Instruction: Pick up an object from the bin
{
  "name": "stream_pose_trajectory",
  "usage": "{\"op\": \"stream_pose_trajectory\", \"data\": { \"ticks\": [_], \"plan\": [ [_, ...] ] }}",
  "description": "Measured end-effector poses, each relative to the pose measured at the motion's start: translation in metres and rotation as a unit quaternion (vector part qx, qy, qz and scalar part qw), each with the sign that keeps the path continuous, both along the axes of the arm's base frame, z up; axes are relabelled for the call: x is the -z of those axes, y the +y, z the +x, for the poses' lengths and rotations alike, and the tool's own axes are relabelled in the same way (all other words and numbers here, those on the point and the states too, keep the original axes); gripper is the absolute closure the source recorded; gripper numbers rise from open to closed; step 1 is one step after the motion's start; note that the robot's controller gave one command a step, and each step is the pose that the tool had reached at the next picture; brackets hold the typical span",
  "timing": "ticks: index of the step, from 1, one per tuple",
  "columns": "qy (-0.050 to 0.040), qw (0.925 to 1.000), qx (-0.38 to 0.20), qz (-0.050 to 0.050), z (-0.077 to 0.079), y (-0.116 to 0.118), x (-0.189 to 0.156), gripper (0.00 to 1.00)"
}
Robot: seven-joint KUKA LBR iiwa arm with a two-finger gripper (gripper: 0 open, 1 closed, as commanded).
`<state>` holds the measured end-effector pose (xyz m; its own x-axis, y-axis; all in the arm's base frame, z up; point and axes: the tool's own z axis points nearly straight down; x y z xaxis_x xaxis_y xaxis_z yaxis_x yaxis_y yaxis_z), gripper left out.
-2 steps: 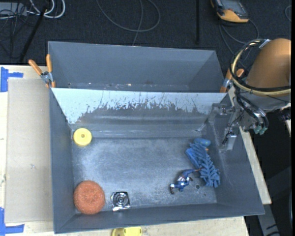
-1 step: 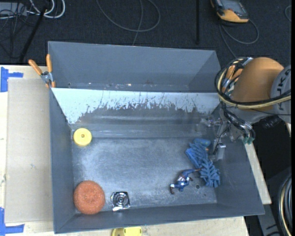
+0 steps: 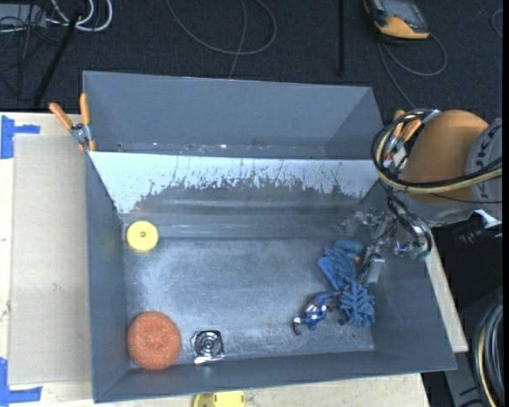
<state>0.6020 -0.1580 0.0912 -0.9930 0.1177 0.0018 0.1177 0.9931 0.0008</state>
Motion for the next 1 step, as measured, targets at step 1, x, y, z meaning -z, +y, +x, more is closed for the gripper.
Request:
{"op": "stream_pose_trajectory", "data": {
  "ticks": [1],
  "plan": [
    [-0.001,0.9996,0.028,-0.001,-0.0011,0.0056,-0.0099,0.0]
  ]
}}
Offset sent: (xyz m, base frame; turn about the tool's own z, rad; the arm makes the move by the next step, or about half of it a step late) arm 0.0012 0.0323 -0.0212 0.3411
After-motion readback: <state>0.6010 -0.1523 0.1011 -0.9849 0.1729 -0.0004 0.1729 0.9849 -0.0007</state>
